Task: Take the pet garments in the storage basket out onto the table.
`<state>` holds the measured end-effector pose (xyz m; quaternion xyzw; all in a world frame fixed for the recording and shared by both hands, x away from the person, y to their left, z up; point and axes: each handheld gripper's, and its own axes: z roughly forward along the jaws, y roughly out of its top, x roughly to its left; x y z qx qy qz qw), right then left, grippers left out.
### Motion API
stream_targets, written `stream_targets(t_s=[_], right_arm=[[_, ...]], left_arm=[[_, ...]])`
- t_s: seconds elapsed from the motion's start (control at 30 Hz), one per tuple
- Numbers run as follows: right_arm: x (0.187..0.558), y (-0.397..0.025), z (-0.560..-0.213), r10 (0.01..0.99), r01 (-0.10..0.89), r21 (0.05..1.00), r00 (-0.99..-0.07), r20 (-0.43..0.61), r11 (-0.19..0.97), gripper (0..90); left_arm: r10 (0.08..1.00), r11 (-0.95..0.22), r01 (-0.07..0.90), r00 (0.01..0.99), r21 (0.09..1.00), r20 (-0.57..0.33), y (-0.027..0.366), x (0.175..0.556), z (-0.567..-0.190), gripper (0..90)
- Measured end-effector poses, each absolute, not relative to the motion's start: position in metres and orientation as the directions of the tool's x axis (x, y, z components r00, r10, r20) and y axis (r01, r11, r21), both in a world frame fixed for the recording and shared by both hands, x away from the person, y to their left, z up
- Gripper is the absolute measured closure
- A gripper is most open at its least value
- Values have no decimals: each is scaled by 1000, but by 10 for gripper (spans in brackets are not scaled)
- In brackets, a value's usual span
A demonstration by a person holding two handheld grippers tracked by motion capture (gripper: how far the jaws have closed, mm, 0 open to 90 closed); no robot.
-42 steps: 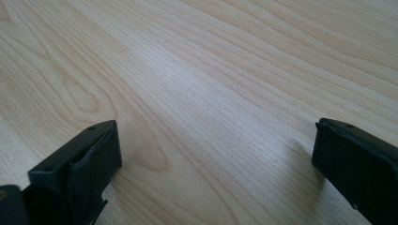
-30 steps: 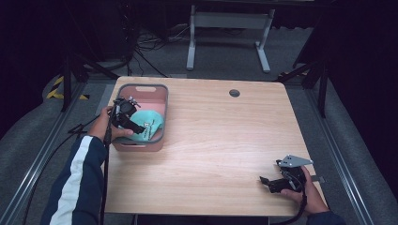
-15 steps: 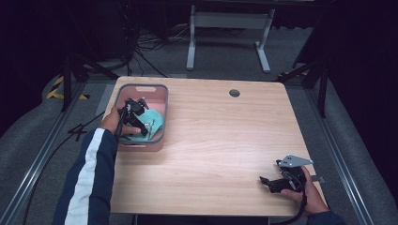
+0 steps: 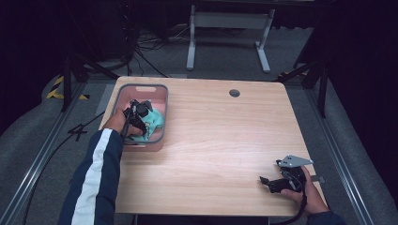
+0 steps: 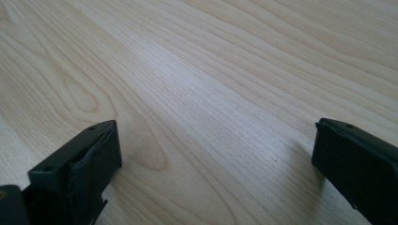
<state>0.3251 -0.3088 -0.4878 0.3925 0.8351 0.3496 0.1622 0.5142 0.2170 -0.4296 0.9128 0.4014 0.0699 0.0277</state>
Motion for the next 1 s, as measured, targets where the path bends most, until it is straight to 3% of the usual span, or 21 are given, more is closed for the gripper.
stream_targets(t_s=[0.13, 0.3, 1.0], right_arm=[[325, -309, -488, 770, 543, 711, -638, 5, 446, 19], [325, -309, -488, 770, 543, 711, -638, 5, 446, 19], [325, -309, -488, 770, 542, 712, -638, 2, 446, 20]], left_arm=[[720, -693, 713, 679, 110, 143, 213, 511, -429, 671], [722, -692, 705, 678, 153, 137, 218, 509, -424, 772], [760, -590, 607, 639, 533, 114, 253, 461, -360, 796]])
